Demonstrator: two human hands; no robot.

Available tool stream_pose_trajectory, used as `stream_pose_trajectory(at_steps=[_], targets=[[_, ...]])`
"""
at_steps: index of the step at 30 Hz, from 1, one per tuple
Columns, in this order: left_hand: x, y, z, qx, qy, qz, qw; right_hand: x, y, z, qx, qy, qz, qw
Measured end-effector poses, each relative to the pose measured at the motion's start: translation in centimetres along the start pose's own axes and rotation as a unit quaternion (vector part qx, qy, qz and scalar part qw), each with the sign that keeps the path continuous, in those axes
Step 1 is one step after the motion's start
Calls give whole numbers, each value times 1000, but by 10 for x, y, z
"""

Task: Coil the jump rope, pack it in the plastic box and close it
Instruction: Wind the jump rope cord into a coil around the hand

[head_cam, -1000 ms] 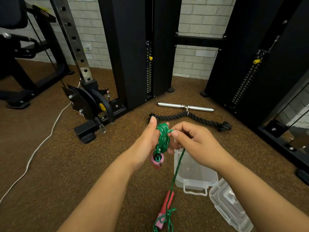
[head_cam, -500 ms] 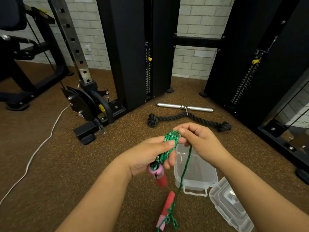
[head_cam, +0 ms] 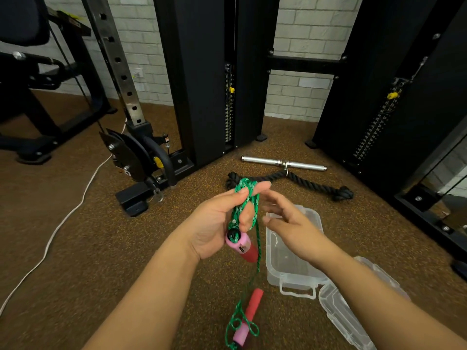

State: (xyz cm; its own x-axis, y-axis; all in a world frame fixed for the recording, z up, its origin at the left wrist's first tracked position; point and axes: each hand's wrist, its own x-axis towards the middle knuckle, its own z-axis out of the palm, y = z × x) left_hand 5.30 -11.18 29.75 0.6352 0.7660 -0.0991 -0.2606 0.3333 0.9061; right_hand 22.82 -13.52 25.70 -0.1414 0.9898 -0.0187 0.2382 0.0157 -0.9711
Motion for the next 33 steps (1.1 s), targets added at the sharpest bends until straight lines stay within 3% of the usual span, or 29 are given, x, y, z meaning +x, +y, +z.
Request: stream_pose_trajectory(at_steps=[4,8,10,12,14,16,18,22,25,33], targets=[[1,-1,1,-2,2,-6,1000,-1,0,13,30,-97,-13,995],[1,2,-5,-47,49,19,998,1,11,12,-12,-9,16,1000],[2,3,-9,-72,88,32,993,0,18,9,-77,14,26,997],[3,4,-11,-80,116,42,989,-5,20,9,-199,-25,7,980],[4,1,-11,-38,127,37,990,-10,15,13,-328,-73,-45,941],[5,-4,-13,32,124,22,991,-14,6,18,-376,-84,-97,917],[6,-6,-14,87,117,11,989,-16,-7,16,-340,-70,-113,931],[3,-6,-12,140,101,-45,984,-17,-31,5,-148,-25,-65,987],[1,-9,-11,220,63,-66,971,-16,-40,-3,-45,-10,-43,998],[-2,-8,2,259,-70,-160,950,-9,-44,-15,-4,57,-56,997]])
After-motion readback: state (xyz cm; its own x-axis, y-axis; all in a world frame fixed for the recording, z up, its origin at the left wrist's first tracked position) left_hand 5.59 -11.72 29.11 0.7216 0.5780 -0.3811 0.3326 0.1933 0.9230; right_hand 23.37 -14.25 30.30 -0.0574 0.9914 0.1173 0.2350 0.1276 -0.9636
